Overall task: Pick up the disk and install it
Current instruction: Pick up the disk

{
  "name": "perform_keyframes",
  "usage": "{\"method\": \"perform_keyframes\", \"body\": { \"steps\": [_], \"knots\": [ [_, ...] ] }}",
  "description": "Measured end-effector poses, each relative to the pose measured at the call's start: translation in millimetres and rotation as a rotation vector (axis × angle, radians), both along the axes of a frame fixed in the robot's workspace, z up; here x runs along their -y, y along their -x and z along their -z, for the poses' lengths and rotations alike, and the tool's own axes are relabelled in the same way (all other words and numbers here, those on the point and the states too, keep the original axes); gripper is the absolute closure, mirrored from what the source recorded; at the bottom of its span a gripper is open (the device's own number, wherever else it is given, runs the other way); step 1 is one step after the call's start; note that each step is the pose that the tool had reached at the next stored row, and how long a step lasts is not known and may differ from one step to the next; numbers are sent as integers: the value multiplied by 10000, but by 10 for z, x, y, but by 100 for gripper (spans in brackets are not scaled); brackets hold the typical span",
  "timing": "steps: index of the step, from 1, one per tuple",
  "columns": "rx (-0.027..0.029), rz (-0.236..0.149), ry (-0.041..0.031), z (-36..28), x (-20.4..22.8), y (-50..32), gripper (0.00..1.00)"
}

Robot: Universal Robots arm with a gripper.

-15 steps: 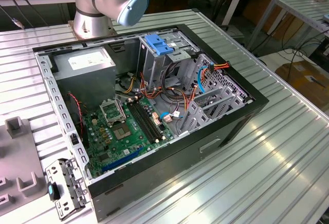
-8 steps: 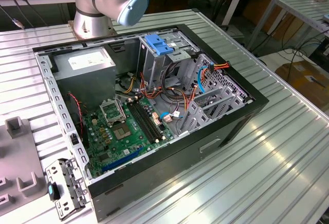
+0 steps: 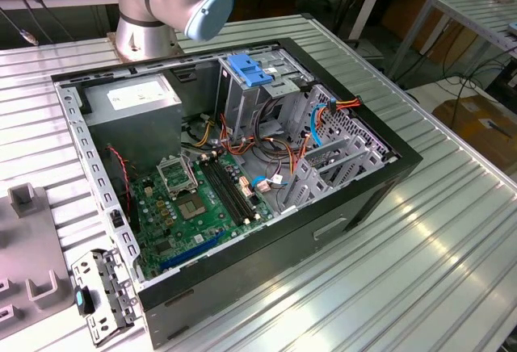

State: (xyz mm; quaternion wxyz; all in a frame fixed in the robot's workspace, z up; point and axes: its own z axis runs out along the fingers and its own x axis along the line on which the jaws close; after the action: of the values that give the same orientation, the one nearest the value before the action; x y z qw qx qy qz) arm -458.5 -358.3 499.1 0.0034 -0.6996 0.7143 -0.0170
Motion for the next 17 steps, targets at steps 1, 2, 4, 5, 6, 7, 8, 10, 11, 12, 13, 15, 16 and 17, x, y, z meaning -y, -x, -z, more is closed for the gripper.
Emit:
{"method": "perform_keyframes", "body": {
  "steps": [1, 2, 4, 5, 6, 7, 8, 10, 11, 12, 13, 15, 16, 17],
  "knots": [
    [0, 0, 0, 0, 0, -9, 63],
    [0, 0, 0, 0, 0, -15, 63],
    [0, 0, 0, 0, 0, -34, 63],
    [0, 0, 0, 0, 0, -42, 63],
    [0, 0, 0, 0, 0, -54, 63],
    [0, 0, 0, 0, 0, -66, 63],
    [0, 0, 0, 0, 0, -73, 63],
    [1, 0, -1, 0, 0, -88, 63],
    [1, 0, 0, 0, 0, -97, 63],
    [0, 0, 0, 0, 0, -104, 63],
    [0, 0, 0, 0, 0, -113, 63],
    [0, 0, 0, 0, 0, -129, 63],
    [0, 0, 0, 0, 0, -135, 63],
    [1, 0, 0, 0, 0, -142, 63]
  ]
}}
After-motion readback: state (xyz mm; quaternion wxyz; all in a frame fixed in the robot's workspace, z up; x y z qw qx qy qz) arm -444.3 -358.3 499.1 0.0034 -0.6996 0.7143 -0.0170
